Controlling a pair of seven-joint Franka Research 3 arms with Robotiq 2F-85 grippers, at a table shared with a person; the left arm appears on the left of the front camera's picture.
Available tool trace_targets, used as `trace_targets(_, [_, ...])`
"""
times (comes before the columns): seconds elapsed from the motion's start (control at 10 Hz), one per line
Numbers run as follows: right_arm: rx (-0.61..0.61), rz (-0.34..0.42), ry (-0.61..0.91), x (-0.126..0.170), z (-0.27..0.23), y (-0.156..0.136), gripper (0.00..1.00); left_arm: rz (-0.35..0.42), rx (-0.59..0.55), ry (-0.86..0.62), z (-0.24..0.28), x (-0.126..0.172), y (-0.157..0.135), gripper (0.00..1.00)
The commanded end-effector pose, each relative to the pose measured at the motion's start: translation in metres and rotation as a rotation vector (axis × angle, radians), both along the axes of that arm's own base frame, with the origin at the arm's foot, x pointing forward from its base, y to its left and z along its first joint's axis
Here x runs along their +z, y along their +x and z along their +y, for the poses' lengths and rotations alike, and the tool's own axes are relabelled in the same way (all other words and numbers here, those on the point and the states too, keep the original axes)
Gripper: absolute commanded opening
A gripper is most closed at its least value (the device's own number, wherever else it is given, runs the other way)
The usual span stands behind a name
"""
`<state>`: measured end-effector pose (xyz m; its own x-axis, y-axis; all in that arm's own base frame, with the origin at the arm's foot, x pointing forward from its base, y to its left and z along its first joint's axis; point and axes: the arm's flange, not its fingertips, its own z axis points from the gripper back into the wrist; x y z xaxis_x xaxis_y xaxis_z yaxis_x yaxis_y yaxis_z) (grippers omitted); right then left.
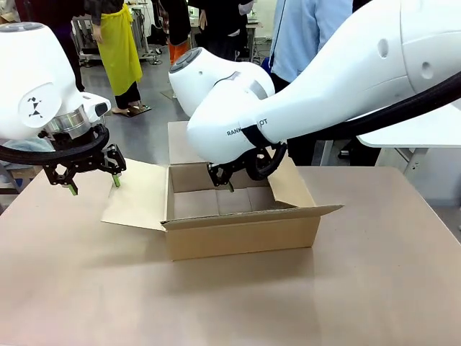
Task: Pack the gift set into the box.
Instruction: Place both hands on the side flaps of the Package Box and spread them outward.
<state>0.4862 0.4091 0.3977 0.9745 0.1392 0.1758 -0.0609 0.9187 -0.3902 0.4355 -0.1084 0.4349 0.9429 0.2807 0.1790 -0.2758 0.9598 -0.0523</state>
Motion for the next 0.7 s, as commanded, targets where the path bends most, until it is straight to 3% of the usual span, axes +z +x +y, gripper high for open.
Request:
trace_targets(0.0, [-0.002, -0.064, 0.008, 0.022, -0.008, -0.015, 1.0, 0.0, 0.015, 0.019, 0.001, 0.002, 0.0, 1.0])
trace_targets(0.6, [-0.09, -0.075, -0.145, 0.04, -0.041, -0.019, 1.0, 0.0, 0.015, 0.019, 0.001, 0.002, 0.0, 1.0])
